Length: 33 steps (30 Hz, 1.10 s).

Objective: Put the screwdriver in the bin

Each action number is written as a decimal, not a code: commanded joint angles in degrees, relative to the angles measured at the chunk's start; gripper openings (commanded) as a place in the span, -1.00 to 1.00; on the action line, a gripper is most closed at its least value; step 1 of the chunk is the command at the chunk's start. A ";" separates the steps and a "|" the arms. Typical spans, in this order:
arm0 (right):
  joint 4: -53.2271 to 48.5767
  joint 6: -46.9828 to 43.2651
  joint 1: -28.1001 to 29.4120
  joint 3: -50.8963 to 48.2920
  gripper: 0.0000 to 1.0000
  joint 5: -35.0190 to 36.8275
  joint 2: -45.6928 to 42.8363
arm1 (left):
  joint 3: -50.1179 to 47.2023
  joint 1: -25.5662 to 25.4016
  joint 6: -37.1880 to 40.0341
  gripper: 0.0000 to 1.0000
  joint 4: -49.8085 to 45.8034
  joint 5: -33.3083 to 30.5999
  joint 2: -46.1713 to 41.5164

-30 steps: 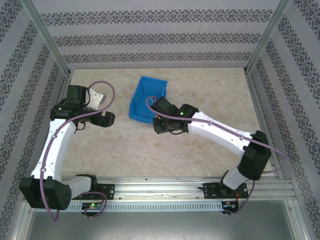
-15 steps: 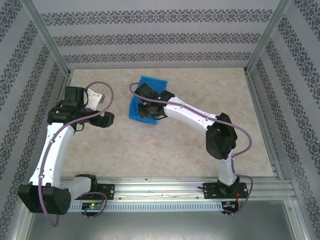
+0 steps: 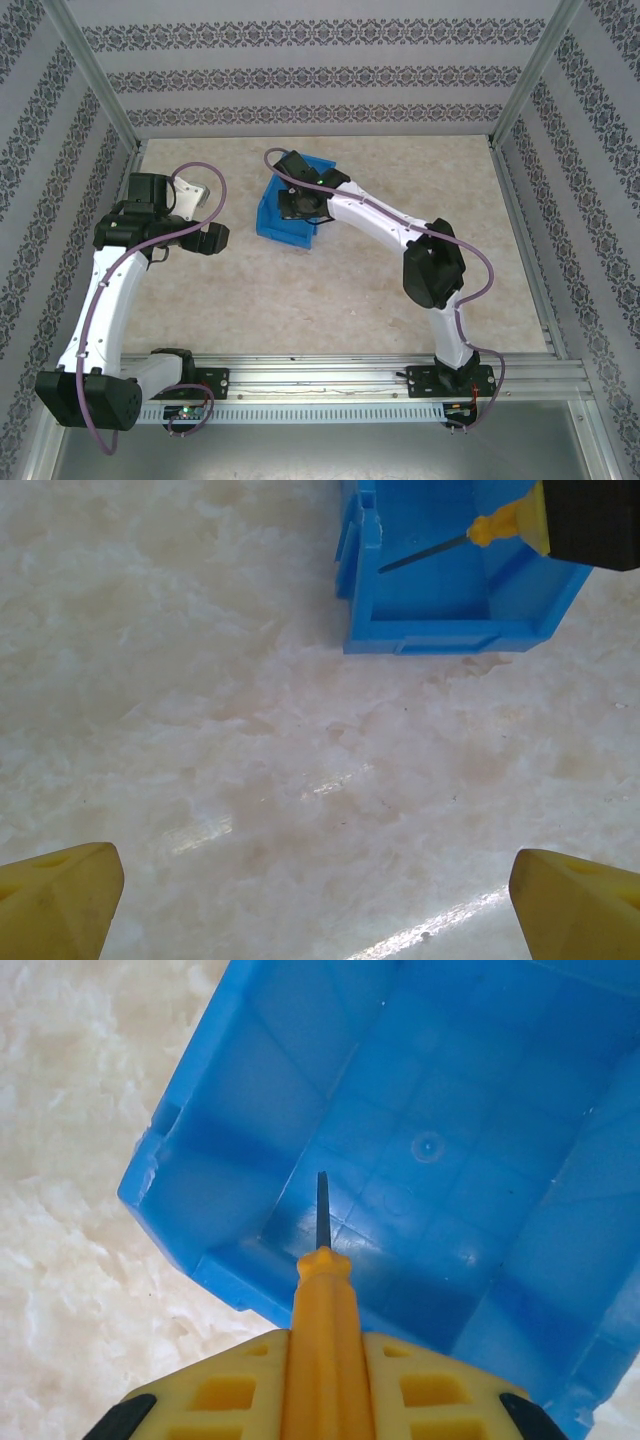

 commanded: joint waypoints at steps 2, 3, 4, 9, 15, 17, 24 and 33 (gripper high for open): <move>-1.90 -1.18 -1.53 3.92 -0.63 -0.07 2.34 | 1.02 -0.60 -0.44 0.99 0.55 0.83 -0.91; -2.03 -1.44 -1.75 4.34 -0.63 0.01 2.60 | 0.94 -0.59 -0.43 0.99 0.64 0.77 -0.82; -1.94 -1.67 -2.26 4.64 -0.63 -0.12 2.97 | 0.82 -0.60 -0.48 0.98 0.66 0.85 -0.88; -3.80 -2.64 -5.11 8.96 -0.62 -3.47 6.04 | 0.60 -0.60 -0.54 0.99 0.77 0.96 -0.56; -4.40 -3.14 -7.62 12.61 -0.61 -6.44 9.59 | 0.99 -0.60 -0.58 0.99 0.91 0.85 -0.06; -4.24 -3.16 -8.37 13.07 -0.61 -7.42 10.35 | 1.15 -0.60 -0.56 0.99 0.81 0.97 0.22; -3.85 -3.97 -9.85 15.85 -0.57 -11.48 12.55 | 1.30 -0.60 -0.80 0.98 1.15 0.84 0.82; -4.36 -4.23 -11.43 18.97 -0.50 -13.22 15.16 | 1.43 -0.65 -1.77 0.99 1.56 1.56 1.92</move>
